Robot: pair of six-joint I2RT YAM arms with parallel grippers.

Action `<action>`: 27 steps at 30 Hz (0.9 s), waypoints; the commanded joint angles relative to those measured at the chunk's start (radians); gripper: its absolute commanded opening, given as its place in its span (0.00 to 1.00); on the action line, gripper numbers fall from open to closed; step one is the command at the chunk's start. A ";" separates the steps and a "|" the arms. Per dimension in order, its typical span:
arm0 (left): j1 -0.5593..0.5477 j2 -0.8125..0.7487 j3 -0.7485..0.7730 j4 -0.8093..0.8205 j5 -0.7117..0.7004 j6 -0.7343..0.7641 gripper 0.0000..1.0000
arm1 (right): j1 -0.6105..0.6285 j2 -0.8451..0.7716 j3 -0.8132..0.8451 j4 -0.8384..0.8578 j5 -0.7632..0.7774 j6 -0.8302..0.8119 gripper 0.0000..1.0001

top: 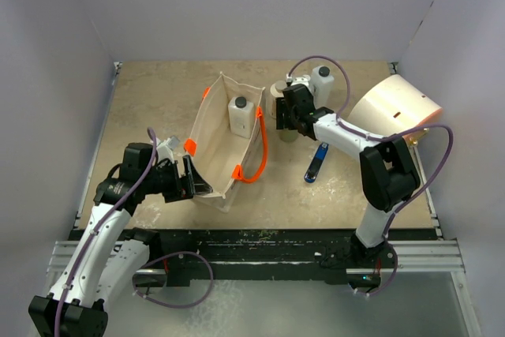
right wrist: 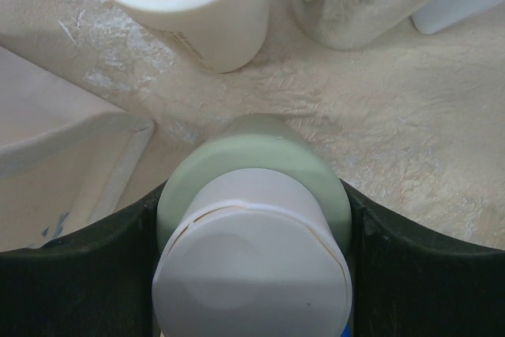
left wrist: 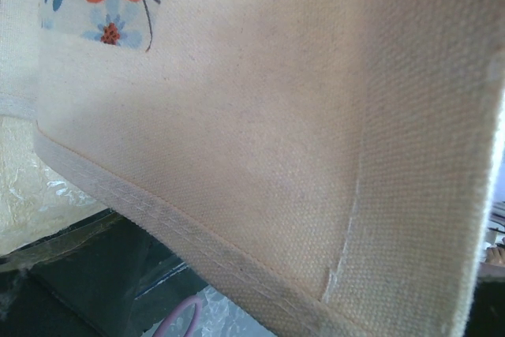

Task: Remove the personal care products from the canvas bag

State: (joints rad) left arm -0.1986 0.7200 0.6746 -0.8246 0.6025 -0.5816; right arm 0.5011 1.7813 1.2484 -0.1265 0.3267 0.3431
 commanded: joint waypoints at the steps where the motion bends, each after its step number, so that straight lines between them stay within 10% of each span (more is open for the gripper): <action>1: 0.008 -0.011 0.002 0.012 0.018 0.026 0.91 | -0.001 -0.028 0.082 0.062 -0.004 -0.017 0.50; 8: 0.007 -0.012 0.003 0.009 0.017 0.028 0.91 | -0.001 -0.109 0.060 0.015 0.003 0.004 0.94; 20: 0.007 -0.009 0.006 0.002 0.006 0.025 0.91 | -0.001 -0.502 -0.272 0.007 -0.041 0.074 1.00; 27: 0.009 -0.011 0.005 0.005 0.007 0.023 0.91 | -0.001 -0.571 -0.143 -0.031 -0.174 -0.013 1.00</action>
State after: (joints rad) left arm -0.1974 0.7189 0.6746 -0.8276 0.6014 -0.5816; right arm 0.5011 1.2503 0.9977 -0.1776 0.2623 0.3820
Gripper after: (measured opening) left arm 0.904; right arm 0.998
